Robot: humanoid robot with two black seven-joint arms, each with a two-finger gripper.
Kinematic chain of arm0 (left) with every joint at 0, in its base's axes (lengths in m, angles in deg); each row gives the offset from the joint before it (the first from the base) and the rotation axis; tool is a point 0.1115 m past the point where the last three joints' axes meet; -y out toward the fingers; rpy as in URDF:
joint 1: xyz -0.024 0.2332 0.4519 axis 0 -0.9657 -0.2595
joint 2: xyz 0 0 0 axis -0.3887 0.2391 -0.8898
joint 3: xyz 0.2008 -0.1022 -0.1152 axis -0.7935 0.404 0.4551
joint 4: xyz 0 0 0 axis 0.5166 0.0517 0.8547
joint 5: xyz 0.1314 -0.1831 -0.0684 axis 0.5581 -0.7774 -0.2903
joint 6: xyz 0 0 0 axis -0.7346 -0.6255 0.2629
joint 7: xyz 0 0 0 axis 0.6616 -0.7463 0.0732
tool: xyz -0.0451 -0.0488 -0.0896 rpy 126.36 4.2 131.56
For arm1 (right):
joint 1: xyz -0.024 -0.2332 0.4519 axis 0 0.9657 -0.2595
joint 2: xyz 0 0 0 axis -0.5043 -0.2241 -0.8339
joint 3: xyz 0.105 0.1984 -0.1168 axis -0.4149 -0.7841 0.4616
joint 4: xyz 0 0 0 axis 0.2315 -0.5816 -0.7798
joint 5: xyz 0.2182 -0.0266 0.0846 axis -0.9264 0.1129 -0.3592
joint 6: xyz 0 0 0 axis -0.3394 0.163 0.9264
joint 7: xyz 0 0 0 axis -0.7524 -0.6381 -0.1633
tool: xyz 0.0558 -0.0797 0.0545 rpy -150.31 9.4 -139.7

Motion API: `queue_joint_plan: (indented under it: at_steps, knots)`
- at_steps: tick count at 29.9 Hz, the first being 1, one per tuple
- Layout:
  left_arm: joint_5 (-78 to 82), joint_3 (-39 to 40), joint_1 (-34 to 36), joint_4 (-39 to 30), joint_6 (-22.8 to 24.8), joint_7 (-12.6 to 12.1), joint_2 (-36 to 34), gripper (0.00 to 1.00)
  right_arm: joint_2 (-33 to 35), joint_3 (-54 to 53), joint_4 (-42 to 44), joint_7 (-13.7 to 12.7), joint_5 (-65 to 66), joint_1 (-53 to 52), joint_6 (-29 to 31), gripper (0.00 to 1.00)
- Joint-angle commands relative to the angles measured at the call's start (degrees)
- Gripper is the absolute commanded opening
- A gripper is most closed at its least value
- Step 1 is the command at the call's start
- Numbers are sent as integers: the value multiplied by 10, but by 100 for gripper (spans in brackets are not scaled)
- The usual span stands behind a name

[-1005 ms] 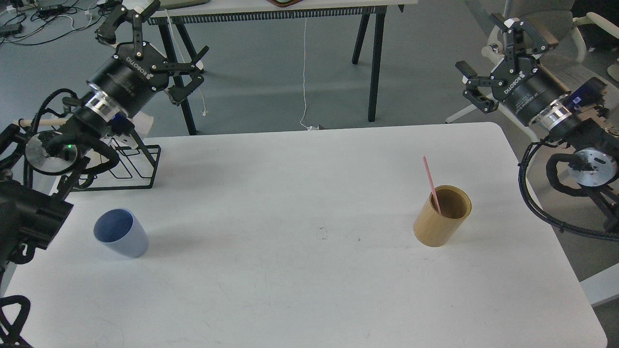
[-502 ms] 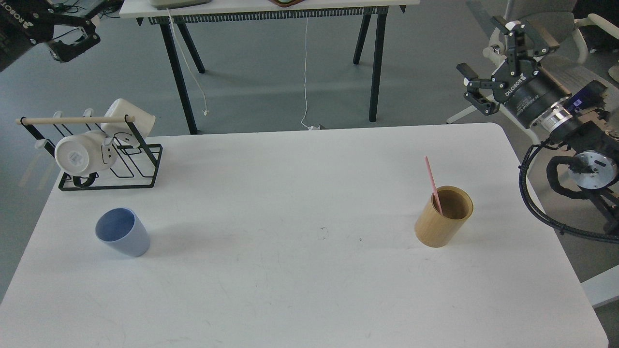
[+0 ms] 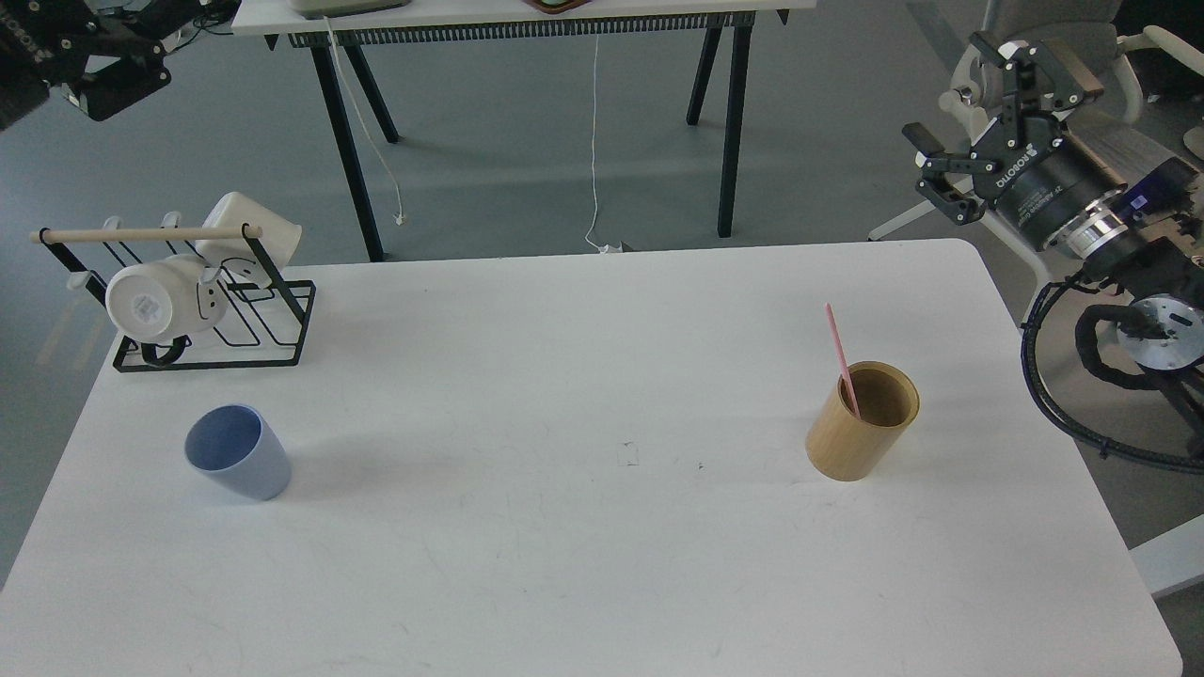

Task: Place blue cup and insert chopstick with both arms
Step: 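Raise the left gripper away from the wire rack and reposition it, then lower the left gripper to the blue cup and grasp it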

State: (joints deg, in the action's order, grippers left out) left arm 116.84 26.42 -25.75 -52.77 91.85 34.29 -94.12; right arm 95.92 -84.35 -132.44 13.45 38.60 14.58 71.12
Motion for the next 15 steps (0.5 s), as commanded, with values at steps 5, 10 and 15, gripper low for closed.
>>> queue_joint_plan:
  at_steps: [5, 10, 15]
  knots:
    - [229, -93, -2, -90, 27, 54, -103, 100, -2, -1, 5, 0, 1, 14, 0, 99]
    - [420, -118, -2, -91, 43, 69, -103, 100, -1, -2, 5, 0, 1, 19, 0, 99]
    - [573, -147, -3, -76, 43, 148, -110, 100, 2, -2, 4, 1, 0, 25, 0, 99]
